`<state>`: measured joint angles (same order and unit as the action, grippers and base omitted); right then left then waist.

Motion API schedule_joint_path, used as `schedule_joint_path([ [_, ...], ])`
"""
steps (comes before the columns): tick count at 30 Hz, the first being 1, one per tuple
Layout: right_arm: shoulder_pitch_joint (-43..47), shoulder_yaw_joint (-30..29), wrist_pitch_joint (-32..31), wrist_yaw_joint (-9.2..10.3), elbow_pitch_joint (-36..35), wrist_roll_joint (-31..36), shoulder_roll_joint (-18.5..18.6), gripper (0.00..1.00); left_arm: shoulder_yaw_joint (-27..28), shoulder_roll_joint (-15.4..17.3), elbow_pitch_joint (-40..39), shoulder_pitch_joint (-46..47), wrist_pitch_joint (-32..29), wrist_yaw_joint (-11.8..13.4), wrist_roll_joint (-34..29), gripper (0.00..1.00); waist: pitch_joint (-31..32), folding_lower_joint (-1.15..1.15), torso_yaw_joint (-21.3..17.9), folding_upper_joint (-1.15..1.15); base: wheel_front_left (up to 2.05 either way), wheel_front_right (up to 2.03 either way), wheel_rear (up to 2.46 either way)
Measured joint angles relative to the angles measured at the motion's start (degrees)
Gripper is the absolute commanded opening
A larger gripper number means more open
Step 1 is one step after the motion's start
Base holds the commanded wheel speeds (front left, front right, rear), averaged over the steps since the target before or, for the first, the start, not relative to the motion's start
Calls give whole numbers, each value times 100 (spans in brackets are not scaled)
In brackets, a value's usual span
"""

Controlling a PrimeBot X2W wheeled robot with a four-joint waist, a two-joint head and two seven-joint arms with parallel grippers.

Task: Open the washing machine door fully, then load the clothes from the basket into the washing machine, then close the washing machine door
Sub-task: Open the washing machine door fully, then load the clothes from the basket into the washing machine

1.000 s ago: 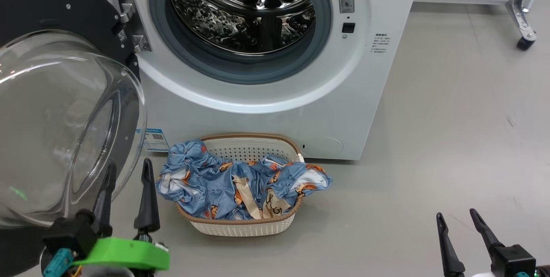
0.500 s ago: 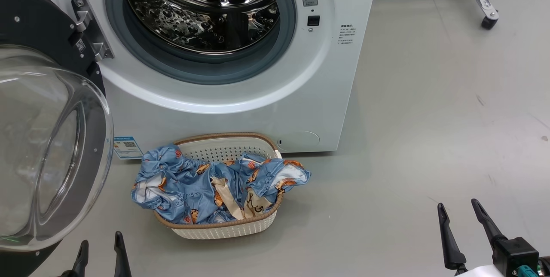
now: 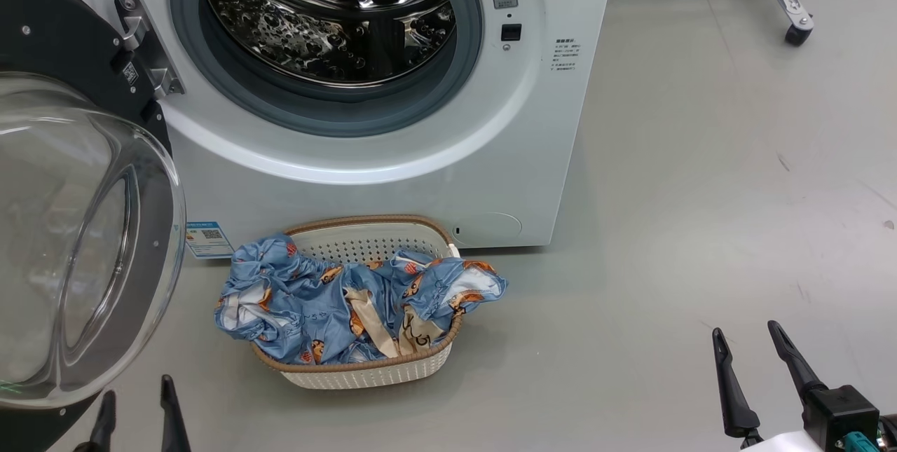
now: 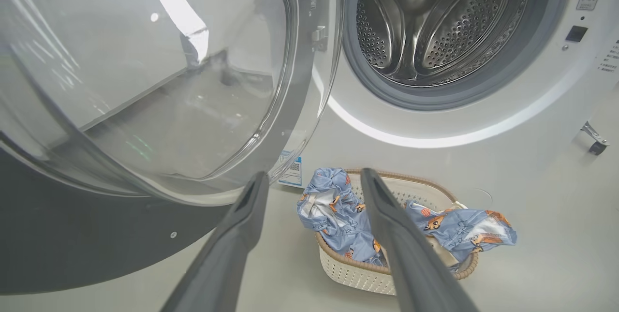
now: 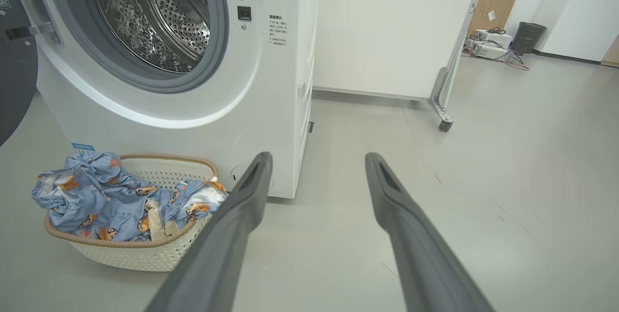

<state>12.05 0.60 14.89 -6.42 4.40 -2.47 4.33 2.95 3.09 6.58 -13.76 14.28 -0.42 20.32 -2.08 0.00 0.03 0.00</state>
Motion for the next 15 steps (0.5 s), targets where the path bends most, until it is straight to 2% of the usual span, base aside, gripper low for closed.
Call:
schedule_joint_path([
  [15, 0, 3, 0, -1, -7, 1, -3, 100, 197, -14, -205, 1, 0, -124, -167, 100, -8, 0, 95, 0, 0, 0, 0],
])
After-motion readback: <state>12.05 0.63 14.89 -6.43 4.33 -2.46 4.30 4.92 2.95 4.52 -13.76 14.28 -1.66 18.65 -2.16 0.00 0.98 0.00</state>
